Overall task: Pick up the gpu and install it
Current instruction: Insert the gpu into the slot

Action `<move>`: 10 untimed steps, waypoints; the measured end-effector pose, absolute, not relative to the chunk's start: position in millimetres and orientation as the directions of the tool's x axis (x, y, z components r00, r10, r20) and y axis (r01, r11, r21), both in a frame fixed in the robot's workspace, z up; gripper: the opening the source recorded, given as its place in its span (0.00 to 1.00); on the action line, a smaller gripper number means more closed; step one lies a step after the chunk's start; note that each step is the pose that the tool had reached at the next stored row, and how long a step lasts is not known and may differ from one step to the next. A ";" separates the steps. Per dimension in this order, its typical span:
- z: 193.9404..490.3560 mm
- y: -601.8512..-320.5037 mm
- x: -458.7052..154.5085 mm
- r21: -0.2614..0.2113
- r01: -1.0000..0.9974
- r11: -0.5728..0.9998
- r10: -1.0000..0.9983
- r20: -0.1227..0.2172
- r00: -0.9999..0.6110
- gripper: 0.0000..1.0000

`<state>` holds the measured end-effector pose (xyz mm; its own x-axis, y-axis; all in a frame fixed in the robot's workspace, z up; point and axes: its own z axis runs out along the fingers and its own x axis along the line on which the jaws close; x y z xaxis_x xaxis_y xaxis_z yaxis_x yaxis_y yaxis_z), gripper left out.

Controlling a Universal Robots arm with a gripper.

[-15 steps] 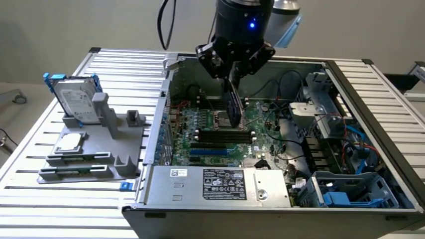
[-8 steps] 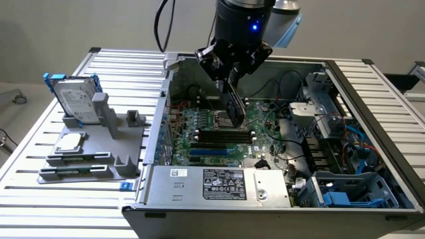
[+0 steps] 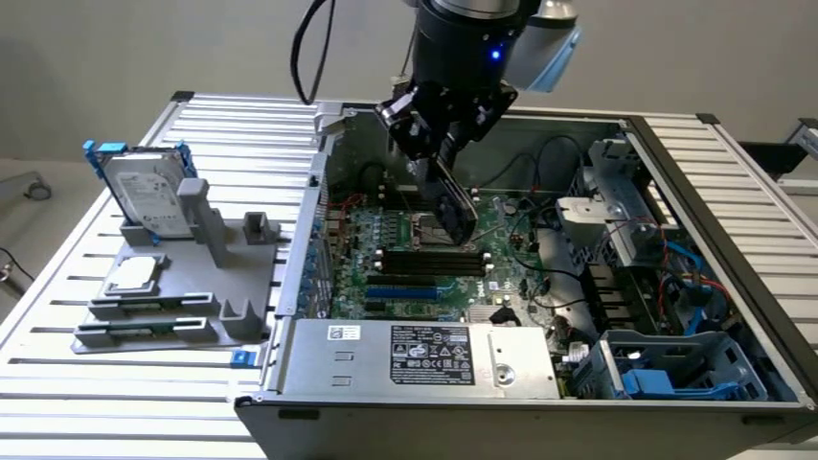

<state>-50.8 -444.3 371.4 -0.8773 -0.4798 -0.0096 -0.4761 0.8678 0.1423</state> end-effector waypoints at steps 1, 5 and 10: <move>370.9 -444.3 -50.8 0.142 -0.492 0.859 -0.496 -0.010 -0.869 0.26; 368.7 -444.3 -50.8 0.142 -0.552 0.821 -0.557 -0.010 -0.831 0.26; 365.4 -444.3 -50.8 0.142 -0.625 0.768 -0.630 -0.010 -0.776 0.26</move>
